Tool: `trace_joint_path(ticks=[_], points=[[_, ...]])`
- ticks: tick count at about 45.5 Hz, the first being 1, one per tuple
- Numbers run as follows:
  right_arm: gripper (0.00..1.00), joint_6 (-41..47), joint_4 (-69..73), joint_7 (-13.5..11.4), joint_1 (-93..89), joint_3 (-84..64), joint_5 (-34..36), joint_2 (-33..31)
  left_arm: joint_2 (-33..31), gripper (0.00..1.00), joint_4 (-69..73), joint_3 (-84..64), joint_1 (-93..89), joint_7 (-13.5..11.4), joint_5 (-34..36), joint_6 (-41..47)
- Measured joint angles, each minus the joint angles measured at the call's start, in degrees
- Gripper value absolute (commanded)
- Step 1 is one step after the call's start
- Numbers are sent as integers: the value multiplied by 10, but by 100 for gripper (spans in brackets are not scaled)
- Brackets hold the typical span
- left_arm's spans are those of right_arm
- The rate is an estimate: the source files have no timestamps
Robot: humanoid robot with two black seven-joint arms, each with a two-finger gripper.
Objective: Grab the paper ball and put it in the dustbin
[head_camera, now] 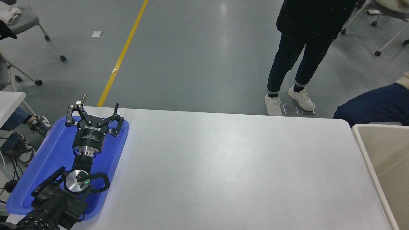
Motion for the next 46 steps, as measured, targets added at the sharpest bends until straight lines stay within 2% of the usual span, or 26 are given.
trace_joint_path(ticks=[7,10,11,13,17,30,46], points=[[0,-20,-6,-24,-23,33,44,23,0,100,0,0,0,0,0,1],[7,-26,-7,-31,-30,51,55,31,0,100,0,0,0,0,0,1],[20,-28,-7,-33,-32,57,58,33,0,100,0,0,0,0,0,1],[63,-31,-8,-38,-36,69,63,37,0,100,0,0,0,0,0,1],[100,-35,-10,-44,-41,86,70,43,0,100,0,0,0,0,0,1],[100,-44,-11,-53,-49,116,101,51,0,100,0,0,0,0,0,1],[100,-47,4,-52,-47,127,151,46,0,100,0,0,0,1,0,1]])
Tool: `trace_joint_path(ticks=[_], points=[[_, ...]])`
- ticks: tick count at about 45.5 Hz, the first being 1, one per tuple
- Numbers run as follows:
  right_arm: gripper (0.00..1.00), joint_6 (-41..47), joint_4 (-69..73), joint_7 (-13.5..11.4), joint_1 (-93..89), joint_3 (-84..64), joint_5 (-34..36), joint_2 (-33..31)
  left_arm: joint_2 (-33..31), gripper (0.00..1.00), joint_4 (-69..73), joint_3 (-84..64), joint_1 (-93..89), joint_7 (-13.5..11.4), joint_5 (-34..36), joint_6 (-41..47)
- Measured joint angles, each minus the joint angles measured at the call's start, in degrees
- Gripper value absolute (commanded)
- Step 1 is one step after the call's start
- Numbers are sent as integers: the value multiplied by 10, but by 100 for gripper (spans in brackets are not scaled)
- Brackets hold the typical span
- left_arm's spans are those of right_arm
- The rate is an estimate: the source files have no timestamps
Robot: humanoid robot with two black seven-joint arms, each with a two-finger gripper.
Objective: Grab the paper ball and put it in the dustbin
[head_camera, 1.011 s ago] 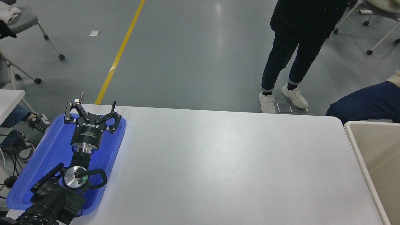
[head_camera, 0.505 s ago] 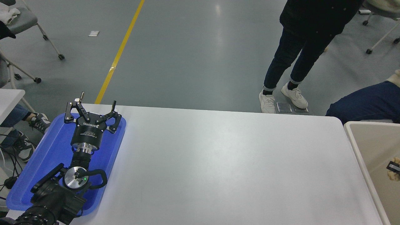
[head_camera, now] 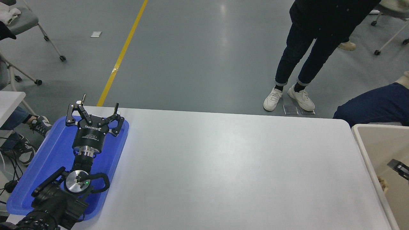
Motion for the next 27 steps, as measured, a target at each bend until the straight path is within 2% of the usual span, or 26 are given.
trace_joint_path(ticks=[10,23,27], points=[[100,0,36,1,6,71,8,-20,0,100,0,0,0,0,0,0],[100,7,236,1,-6,335,15,-84,0,100,1,0,0,0,0,0],[100,8,298,1,-14,408,35,-92,0,100,1,0,0,-1,0,0]])
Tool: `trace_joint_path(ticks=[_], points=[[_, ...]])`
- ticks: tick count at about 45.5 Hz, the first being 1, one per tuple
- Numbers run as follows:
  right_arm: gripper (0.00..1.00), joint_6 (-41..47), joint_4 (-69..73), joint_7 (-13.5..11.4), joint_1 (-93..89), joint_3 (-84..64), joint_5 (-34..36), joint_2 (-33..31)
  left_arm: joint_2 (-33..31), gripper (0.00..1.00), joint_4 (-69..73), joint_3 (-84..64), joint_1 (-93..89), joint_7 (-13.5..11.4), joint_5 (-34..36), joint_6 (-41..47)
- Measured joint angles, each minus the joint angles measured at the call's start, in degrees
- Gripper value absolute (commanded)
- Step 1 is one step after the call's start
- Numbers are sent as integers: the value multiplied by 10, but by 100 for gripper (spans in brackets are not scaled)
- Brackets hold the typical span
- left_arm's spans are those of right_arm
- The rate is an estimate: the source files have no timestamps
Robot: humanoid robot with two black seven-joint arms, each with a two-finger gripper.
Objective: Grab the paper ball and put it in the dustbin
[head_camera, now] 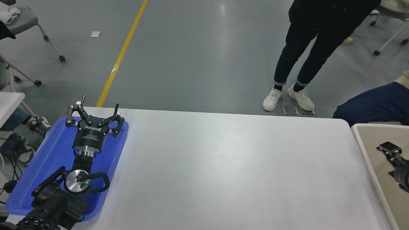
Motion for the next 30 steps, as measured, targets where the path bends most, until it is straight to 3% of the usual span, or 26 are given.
trace_joint_path(ticks=[16,30], points=[[100,40,124,1,-16,173,188,56,0,100,0,0,0,0,0,0],[100,127,133,11,-42,250,260,156,1,100,0,0,0,0,0,0]])
